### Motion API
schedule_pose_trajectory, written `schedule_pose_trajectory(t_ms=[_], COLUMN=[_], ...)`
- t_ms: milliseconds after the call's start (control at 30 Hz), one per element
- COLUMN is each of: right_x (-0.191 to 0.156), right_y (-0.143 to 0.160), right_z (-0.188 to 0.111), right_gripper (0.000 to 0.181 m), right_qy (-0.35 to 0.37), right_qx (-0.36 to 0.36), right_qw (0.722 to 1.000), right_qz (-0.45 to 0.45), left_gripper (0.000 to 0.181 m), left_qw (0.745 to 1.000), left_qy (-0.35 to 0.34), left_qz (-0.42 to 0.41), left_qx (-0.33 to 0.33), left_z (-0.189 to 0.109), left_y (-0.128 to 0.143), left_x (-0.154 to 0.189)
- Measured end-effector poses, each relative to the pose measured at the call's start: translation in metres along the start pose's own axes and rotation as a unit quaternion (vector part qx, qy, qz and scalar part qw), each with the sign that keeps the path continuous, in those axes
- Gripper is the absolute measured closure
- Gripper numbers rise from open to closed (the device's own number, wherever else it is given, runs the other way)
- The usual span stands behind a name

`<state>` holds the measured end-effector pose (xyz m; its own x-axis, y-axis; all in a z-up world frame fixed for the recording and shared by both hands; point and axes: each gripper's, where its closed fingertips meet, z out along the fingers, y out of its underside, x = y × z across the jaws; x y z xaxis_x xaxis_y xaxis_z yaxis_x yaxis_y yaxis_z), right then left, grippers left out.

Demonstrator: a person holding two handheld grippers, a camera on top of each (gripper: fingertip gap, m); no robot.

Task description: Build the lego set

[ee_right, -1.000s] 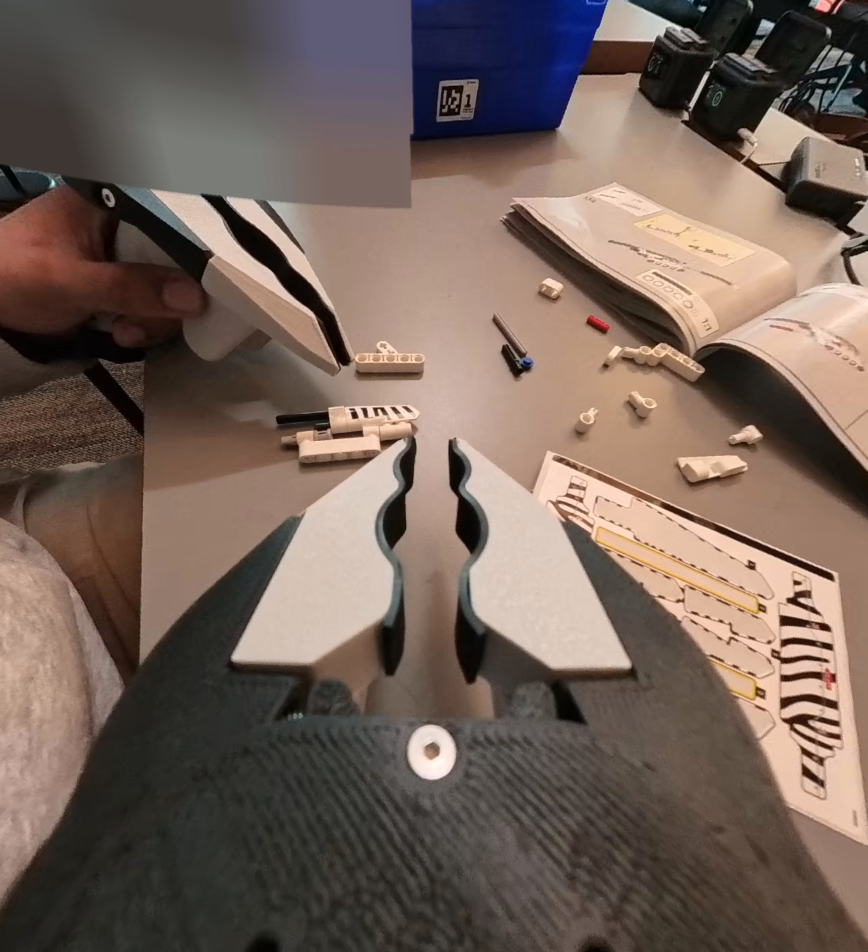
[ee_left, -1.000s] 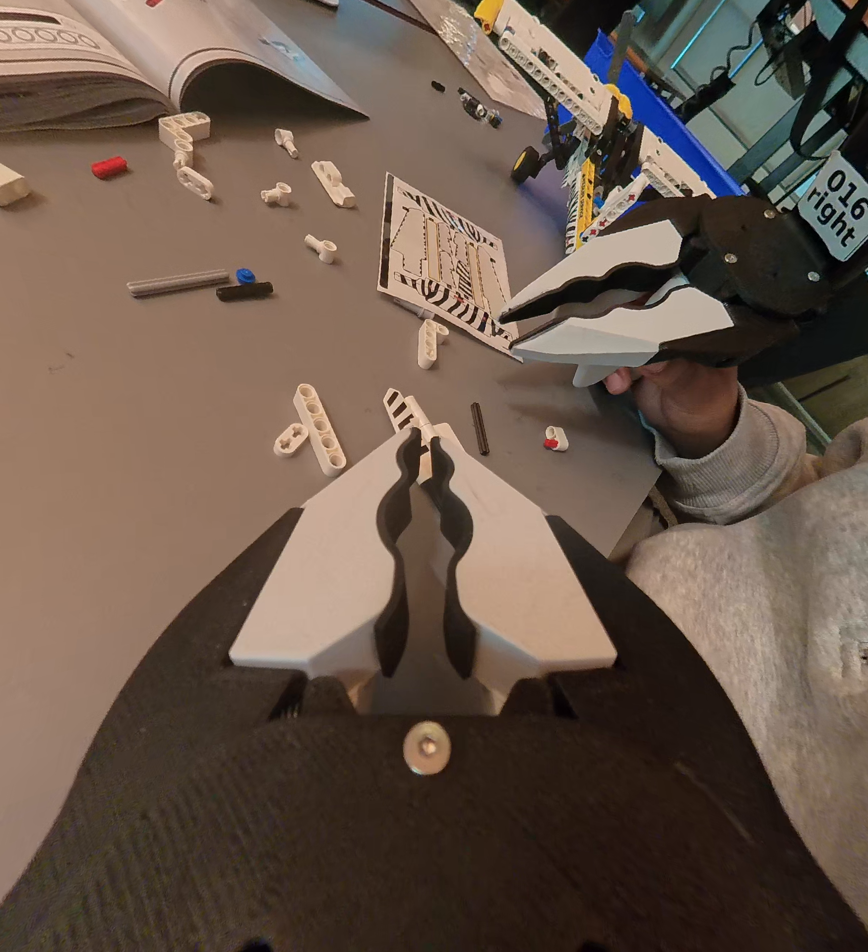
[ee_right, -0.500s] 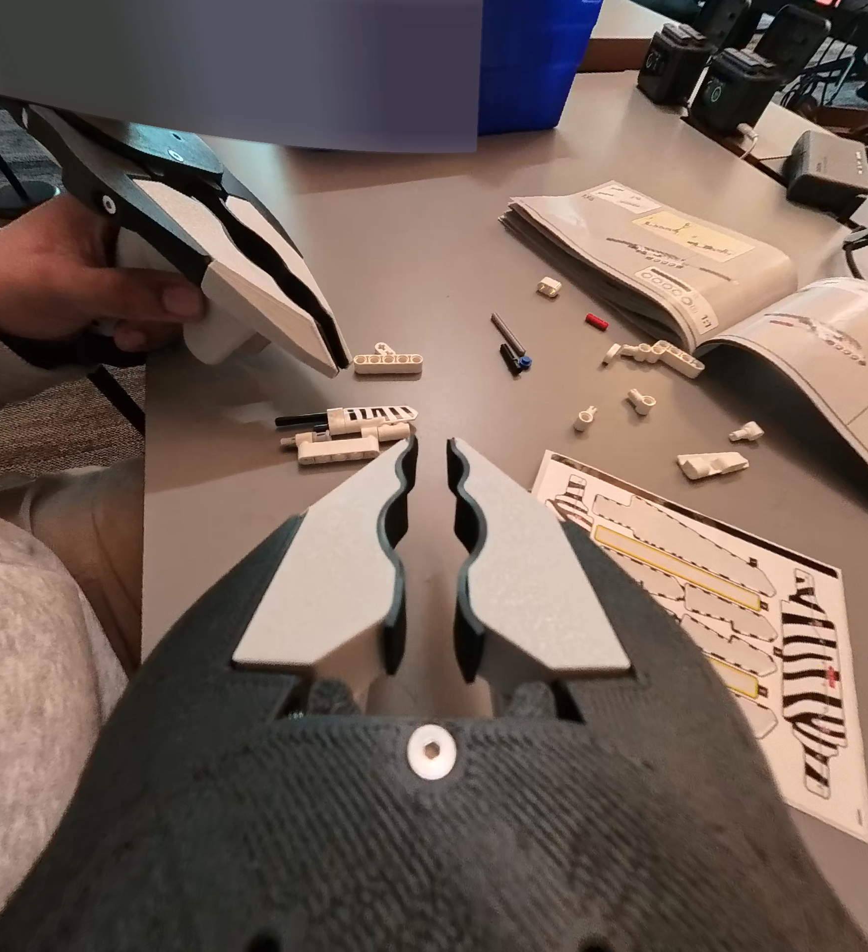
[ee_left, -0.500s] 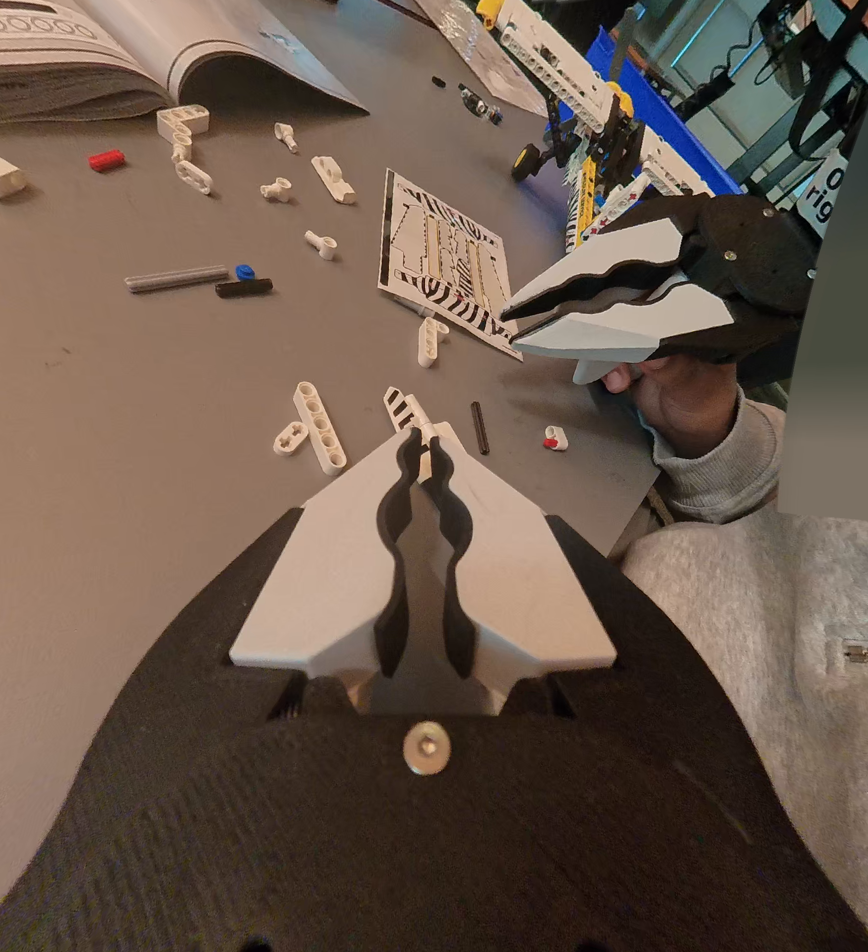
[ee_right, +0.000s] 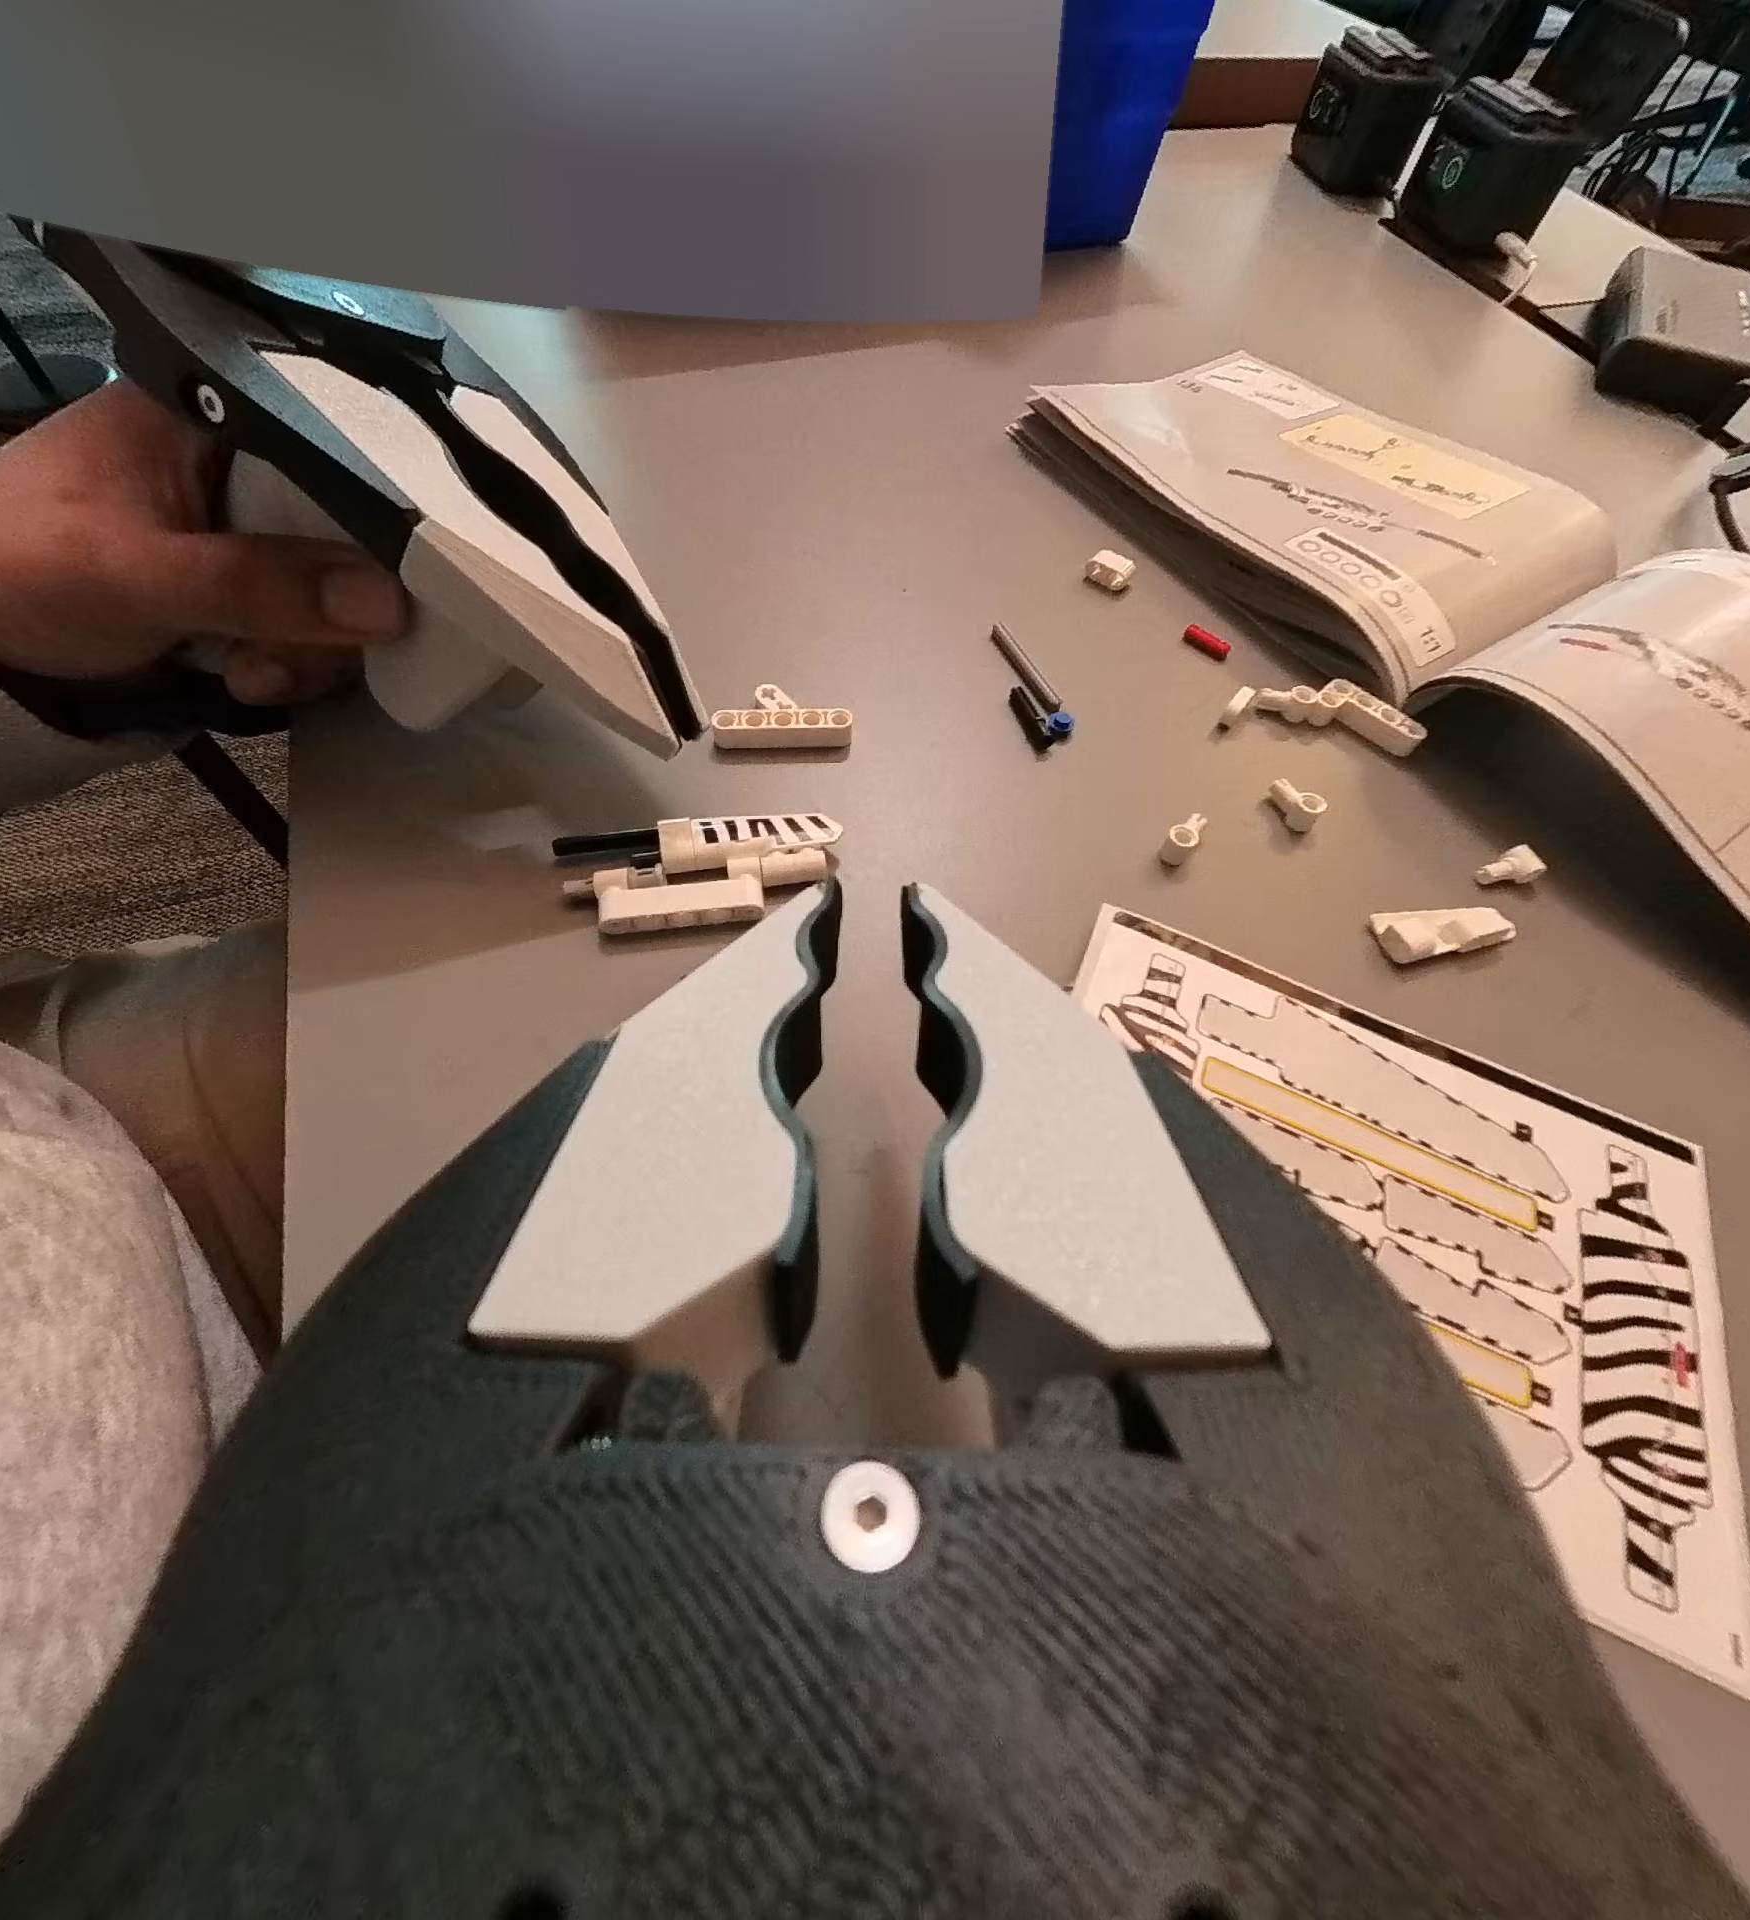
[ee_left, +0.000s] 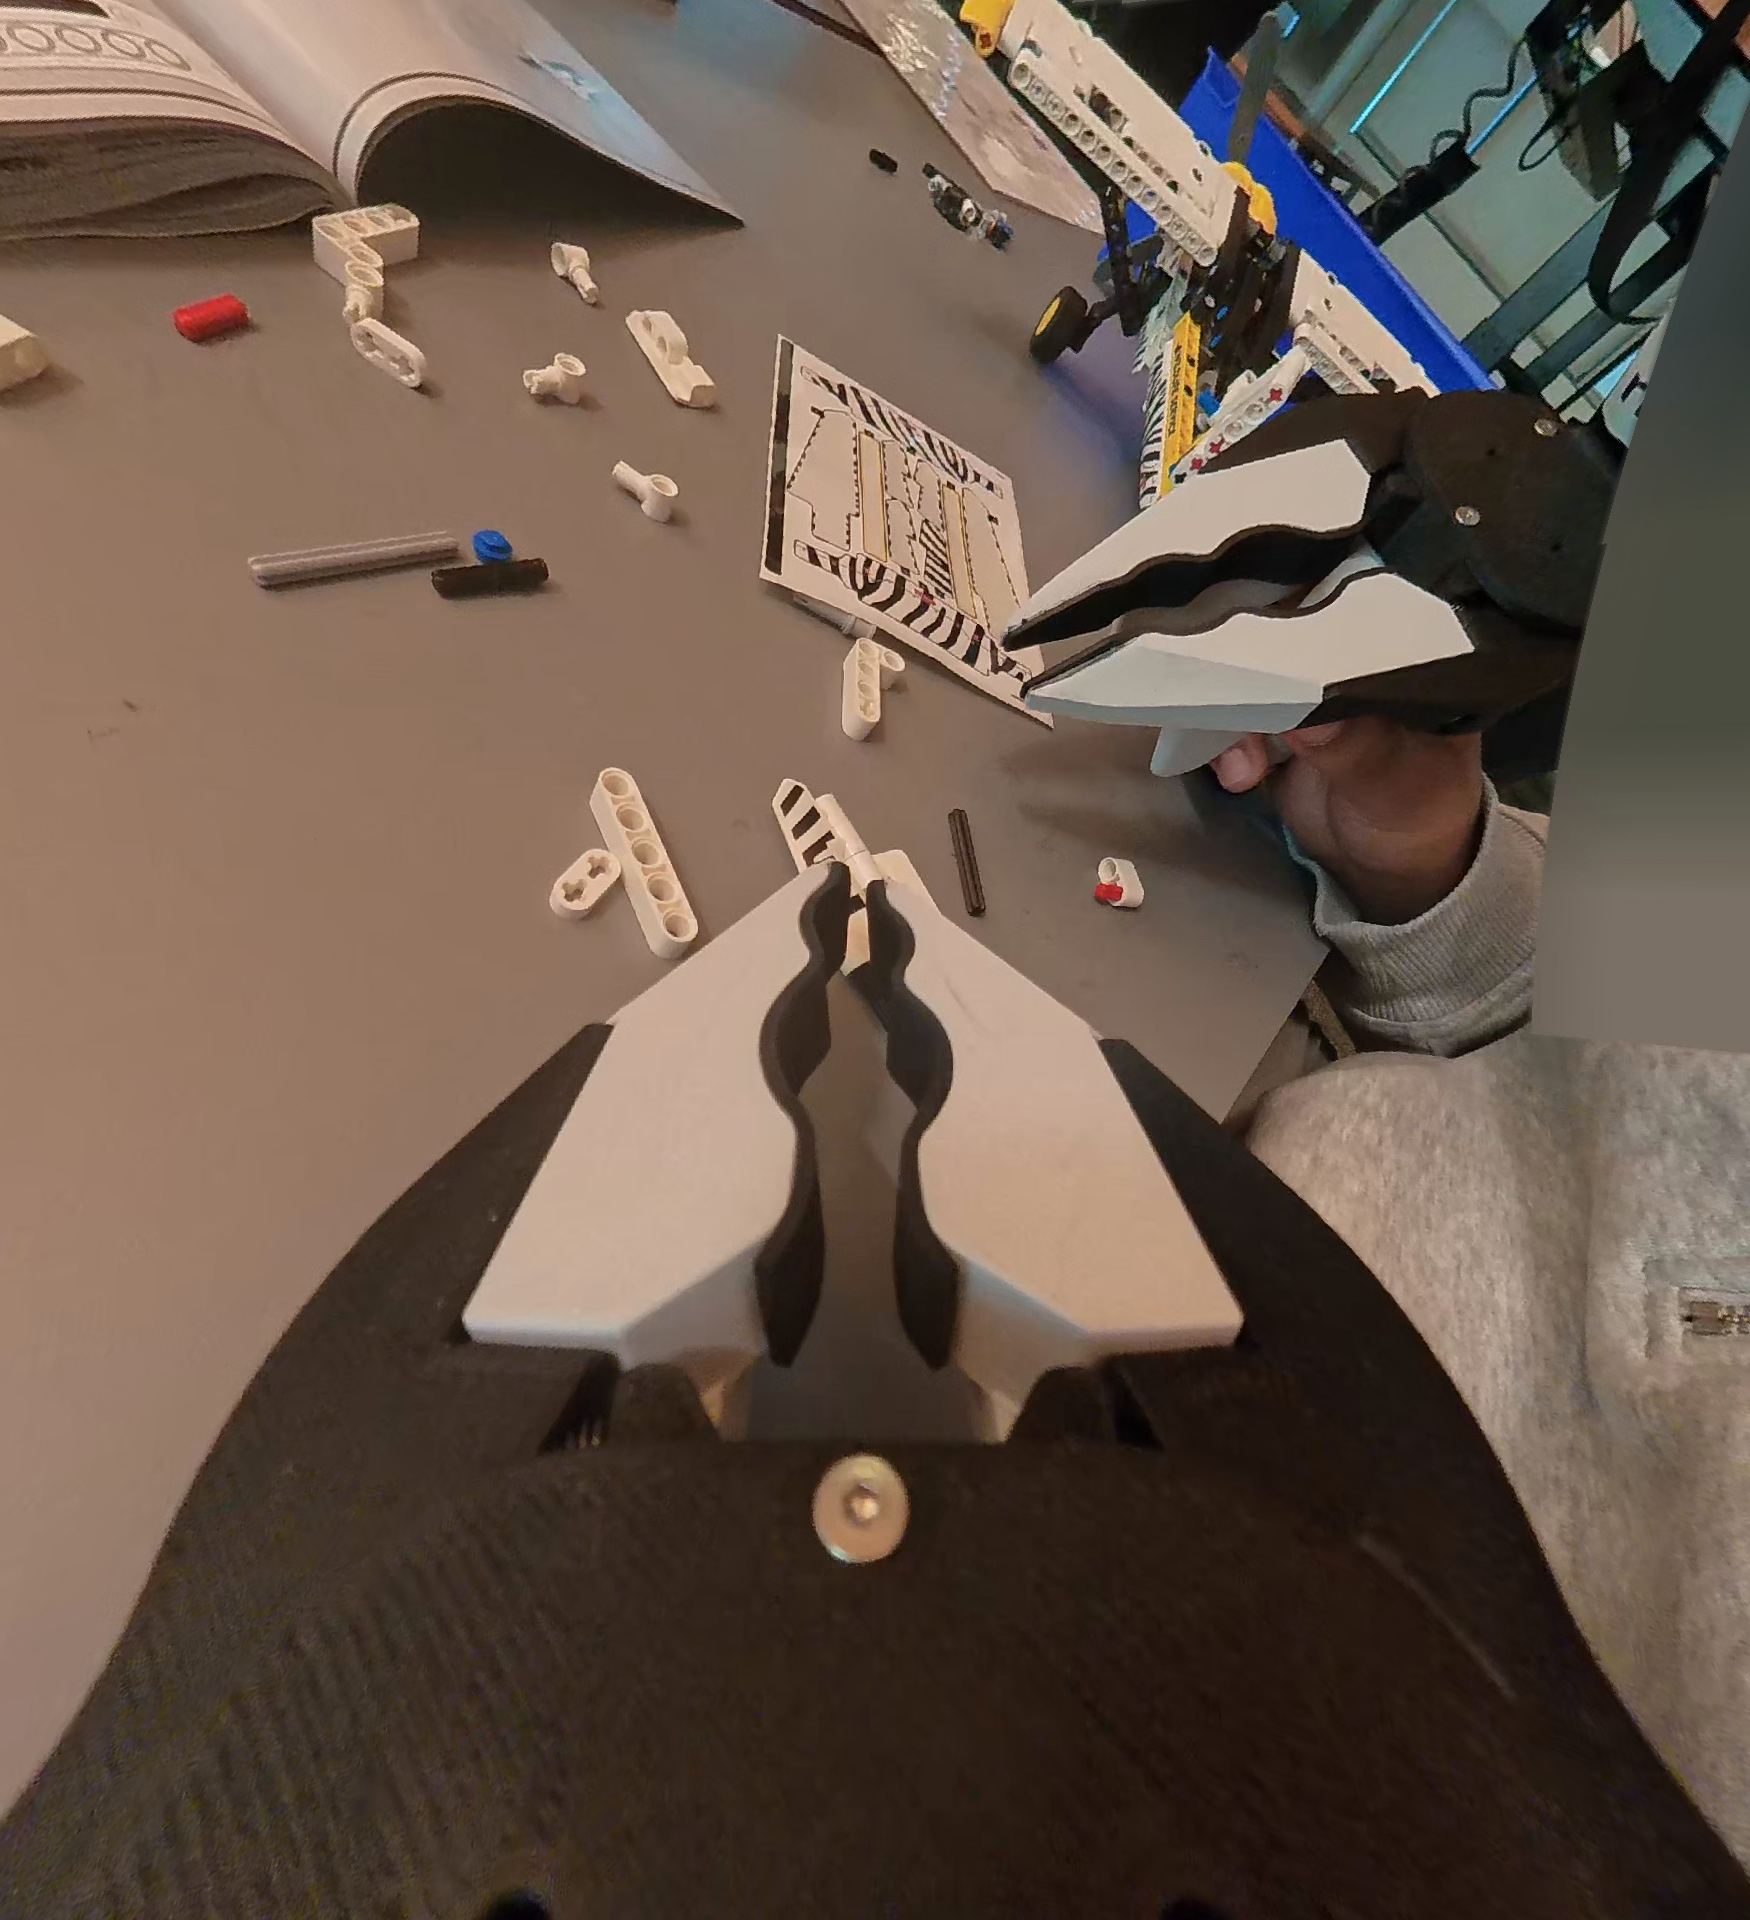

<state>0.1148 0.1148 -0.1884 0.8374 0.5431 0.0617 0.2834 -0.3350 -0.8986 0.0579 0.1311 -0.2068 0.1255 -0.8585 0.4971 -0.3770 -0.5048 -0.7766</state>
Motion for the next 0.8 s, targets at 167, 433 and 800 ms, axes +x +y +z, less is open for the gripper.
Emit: schedule_pose_trajectory(t_ms=[167, 433, 800], right_x=[-0.002, -0.031, -0.049], right_y=[-0.001, 0.005, 0.025], right_z=[0.000, 0.016, 0.035], right_gripper=[0.168, 0.128, 0.128], right_qy=[-0.005, -0.041, -0.074], right_qx=[0.002, -0.041, -0.125], right_qw=[1.000, 0.998, 0.989], right_qz=[-0.006, -0.023, -0.017], left_gripper=[0.180, 0.180, 0.180], left_qw=[1.000, 1.000, 1.000], left_qy=[0.000, -0.002, -0.012], left_qz=[-0.003, -0.010, 0.000], left_qx=[-0.002, -0.010, -0.026], left_z=[0.000, 0.002, 0.005], left_y=[0.000, 0.002, 0.006], left_x=[-0.001, -0.002, -0.002])
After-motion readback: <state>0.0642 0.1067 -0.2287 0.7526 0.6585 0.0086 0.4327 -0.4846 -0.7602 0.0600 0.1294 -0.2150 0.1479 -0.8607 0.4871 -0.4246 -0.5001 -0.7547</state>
